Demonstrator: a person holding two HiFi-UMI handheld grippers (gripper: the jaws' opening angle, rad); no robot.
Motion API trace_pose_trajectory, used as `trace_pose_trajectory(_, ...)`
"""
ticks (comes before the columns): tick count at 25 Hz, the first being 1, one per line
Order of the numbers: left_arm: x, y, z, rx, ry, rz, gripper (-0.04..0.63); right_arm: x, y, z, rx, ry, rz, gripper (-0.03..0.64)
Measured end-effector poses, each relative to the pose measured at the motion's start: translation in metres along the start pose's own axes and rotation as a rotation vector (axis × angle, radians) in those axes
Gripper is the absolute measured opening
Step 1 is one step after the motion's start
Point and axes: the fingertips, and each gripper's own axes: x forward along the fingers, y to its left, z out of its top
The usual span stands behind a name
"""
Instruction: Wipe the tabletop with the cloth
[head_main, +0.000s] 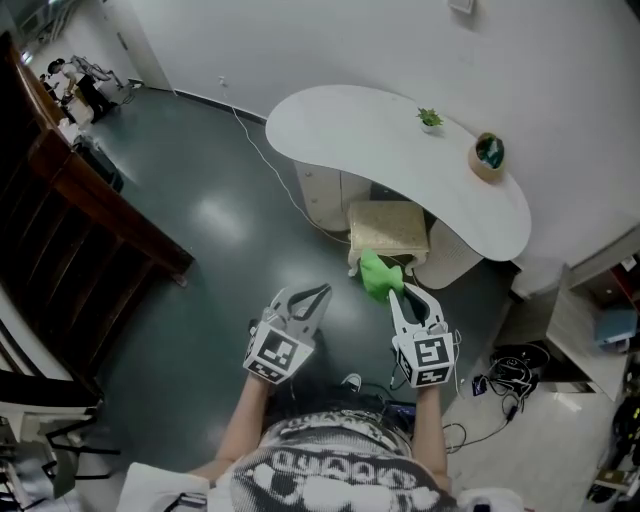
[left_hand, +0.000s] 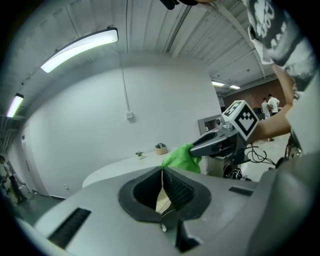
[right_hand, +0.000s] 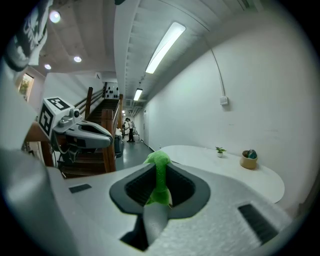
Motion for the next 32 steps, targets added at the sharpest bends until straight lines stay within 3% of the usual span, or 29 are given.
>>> trace_pose_trajectory(7, 0.021, 0.07, -0.019, -0.012, -0.004, 0.005, 0.006, 0.073, 0.001, 0.017, -0.004, 0.007, 0.002, 0.064)
trace_pose_trajectory(21, 0.061, 0.274, -0.061, -0.01, -0.008, -0.067, 0.006, 0.268, 0.022, 0.076, 0.009, 0.049, -0.059, 0.064)
trace_pose_trajectory(32, 0.083, 0.339, -0.078, 0.021, -0.031, -0.157, 0.006, 0.329, 0.021, 0.09, 0.017, 0.065, -0.163, 0.064)
